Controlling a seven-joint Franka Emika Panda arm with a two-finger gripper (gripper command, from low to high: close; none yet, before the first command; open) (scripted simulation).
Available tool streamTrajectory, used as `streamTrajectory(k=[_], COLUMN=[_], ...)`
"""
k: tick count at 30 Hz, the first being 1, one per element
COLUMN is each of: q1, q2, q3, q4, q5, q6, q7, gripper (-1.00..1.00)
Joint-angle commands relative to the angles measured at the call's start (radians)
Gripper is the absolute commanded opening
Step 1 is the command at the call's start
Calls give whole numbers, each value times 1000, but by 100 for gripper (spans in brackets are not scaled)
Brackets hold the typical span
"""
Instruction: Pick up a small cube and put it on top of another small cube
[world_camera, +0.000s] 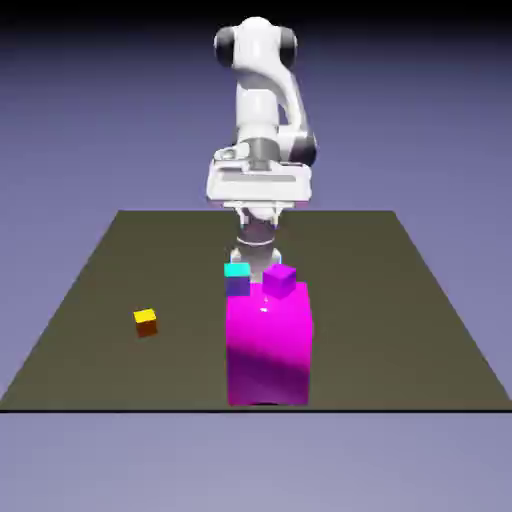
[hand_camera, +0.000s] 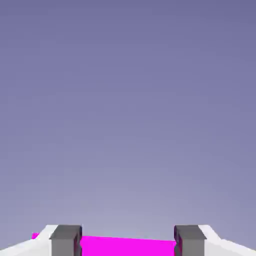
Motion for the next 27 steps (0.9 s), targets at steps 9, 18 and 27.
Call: streamTrajectory(k=[9,18,27], q1=[181,347,483], q2=[61,132,225], q3=[-326,-652,-942], q4=[65,120,107], q5=[-114,-276,-530], q6=[-177,-329,-393], q7=[-84,-178,-317], gripper=[0,0,0])
